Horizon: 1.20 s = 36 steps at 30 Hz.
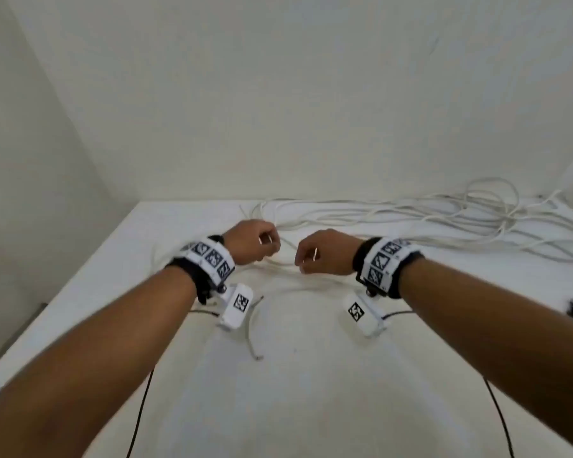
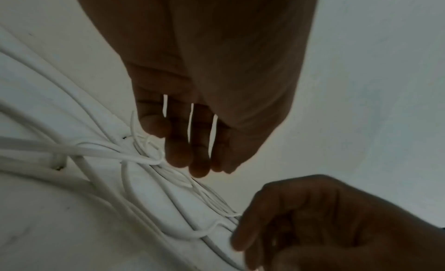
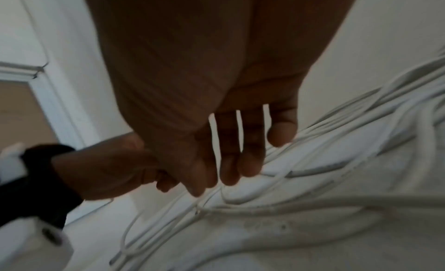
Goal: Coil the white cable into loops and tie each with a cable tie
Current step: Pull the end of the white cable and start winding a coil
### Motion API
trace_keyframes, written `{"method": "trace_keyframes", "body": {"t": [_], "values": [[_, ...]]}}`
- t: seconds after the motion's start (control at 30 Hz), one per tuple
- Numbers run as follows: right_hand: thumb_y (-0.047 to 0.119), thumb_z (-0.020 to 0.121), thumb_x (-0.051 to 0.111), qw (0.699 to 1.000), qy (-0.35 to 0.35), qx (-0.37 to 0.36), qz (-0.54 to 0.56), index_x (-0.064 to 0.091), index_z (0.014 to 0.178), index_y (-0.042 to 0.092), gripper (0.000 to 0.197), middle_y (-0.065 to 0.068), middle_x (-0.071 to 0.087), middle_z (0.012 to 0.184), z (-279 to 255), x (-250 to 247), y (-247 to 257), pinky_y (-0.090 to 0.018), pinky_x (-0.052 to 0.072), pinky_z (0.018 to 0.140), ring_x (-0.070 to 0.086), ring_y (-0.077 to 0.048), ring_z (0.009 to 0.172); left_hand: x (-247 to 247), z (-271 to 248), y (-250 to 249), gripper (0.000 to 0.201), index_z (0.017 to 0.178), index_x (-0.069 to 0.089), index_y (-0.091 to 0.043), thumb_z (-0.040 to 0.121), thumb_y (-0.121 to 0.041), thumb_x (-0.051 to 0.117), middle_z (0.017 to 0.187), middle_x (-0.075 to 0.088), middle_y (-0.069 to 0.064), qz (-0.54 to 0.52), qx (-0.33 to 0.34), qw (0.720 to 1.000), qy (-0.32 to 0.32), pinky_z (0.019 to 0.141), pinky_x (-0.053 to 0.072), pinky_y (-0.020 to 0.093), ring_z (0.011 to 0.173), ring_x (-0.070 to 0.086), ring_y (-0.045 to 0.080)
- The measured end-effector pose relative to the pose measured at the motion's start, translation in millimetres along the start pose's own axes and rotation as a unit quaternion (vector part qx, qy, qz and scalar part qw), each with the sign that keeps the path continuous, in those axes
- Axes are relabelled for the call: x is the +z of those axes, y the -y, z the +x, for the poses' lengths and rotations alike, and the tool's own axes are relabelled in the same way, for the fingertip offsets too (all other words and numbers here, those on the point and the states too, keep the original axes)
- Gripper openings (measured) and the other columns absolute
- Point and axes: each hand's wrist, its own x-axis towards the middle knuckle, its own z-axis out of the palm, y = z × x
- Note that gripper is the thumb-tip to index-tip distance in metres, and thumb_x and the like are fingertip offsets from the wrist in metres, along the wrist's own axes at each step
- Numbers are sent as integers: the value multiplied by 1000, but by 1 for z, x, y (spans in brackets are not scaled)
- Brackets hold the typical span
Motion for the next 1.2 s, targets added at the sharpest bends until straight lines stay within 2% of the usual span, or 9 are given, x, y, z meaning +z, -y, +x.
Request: {"method": "trace_keyframes", "body": {"t": [0.13, 0.37, 0.5, 0.63, 0.8, 0.9, 1.0, 1.1, 1.2], "values": [[26, 89, 69, 995, 65, 13, -69, 66, 121, 24, 33, 4, 65, 110, 4, 27, 11, -22, 38, 83, 54, -11, 94, 8, -12, -3, 2, 87, 65, -21, 89, -21, 65, 75, 69, -8, 37, -17, 999, 33, 60, 48, 19, 58, 64, 4], [26, 85, 72, 989, 20, 55, -136, 67, 117, 19, 33, -2, 64, 120, -1, 56, 30, -27, 43, 86, 59, -23, 112, 17, -55, -12, 9, 93, 67, -20, 86, -25, 70, 88, 72, 0, 50, -42, 997, 28, 59, 46, 22, 68, 64, 7], [22, 86, 71, 987, 26, 61, -148, 70, 107, 13, 23, -5, 68, 114, -11, 61, 34, -33, 50, 91, 62, -25, 108, 25, -68, -11, 14, 95, 66, -19, 85, -27, 71, 96, 73, 6, 33, -68, 997, 36, 65, 52, 27, 74, 66, 12], [23, 89, 66, 990, 16, 44, -136, 70, 106, 15, 20, -2, 68, 114, -23, 64, 27, -31, 49, 91, 62, -22, 107, 39, -74, -14, 21, 100, 62, -21, 85, -32, 72, 95, 70, 0, 16, -83, 994, 75, 67, 53, 26, 75, 66, 10], [27, 98, 56, 995, -91, -20, -38, 64, 103, 14, 16, -1, 65, 103, -44, 45, 20, -26, 39, 75, 57, -18, 88, 47, -81, -25, 12, 99, 60, -11, 99, -20, 52, 84, 67, 4, -144, -71, 985, 56, 61, 50, 25, 67, 64, 16], [26, 99, 54, 977, -206, -33, 33, 60, 99, 15, 13, 3, 62, 95, -50, 26, 15, -26, 37, 72, 54, -16, 83, 48, -86, -39, 21, 92, 58, -8, 102, -20, 44, 67, 55, 4, -349, -60, 935, 2, 54, 46, 26, 55, 54, 16], [26, 98, 55, 950, -297, -36, 93, 59, 94, 19, 9, 4, 62, 86, -54, 6, 10, -26, 40, 67, 55, -14, 78, 43, -86, -54, 30, 80, 52, -14, 103, -30, 43, 53, 36, -4, -521, -54, 851, -19, 43, 31, 20, 41, 33, 9], [28, 97, 56, 935, -341, -18, 100, 58, 90, 22, 9, 4, 61, 81, -55, -7, 2, -23, 39, 63, 54, -13, 73, 34, -85, -68, 36, 74, 47, -17, 103, -37, 38, 51, 26, -7, -616, -35, 787, -1, 40, 17, 18, 35, 23, 6], [30, 95, 58, 921, -374, 2, 110, 62, 89, 18, 14, -3, 63, 82, -52, -15, -6, -19, 37, 60, 52, -15, 70, 28, -85, -81, 35, 74, 47, -17, 102, -34, 34, 52, 25, -7, -663, 0, 748, 35, 43, 15, 20, 34, 22, 6]]}}
